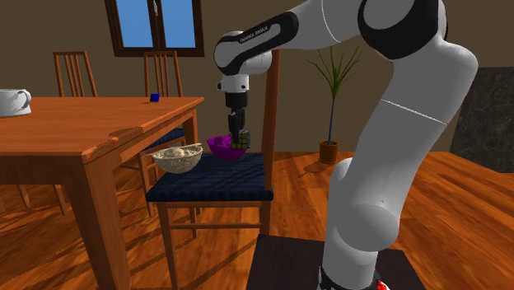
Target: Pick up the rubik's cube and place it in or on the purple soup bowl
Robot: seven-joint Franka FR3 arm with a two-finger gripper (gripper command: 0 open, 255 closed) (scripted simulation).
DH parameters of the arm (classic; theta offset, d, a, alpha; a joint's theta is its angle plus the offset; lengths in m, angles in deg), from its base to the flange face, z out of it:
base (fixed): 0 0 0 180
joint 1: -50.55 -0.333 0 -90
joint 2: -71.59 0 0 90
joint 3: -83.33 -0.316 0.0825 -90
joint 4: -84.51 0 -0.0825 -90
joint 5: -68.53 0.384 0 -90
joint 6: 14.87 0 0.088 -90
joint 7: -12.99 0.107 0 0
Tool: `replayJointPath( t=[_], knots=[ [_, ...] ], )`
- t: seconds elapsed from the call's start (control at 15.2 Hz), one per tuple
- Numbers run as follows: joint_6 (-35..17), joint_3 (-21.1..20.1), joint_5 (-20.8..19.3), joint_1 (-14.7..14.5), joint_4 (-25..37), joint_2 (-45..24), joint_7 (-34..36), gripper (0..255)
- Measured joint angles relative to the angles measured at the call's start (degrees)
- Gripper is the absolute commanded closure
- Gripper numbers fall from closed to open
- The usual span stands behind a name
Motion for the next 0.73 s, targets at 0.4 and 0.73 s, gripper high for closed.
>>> replayJointPath(
  t=[0.4, 0.73],
  knots=[
    [4.3, -0.7, 0.3, 0.1, 4.0, 0.4, -0.1, 255],
    [4.7, 0.6, 4.6, -0.1, 12.7, -7.4, -5.6, 255]
  ],
)
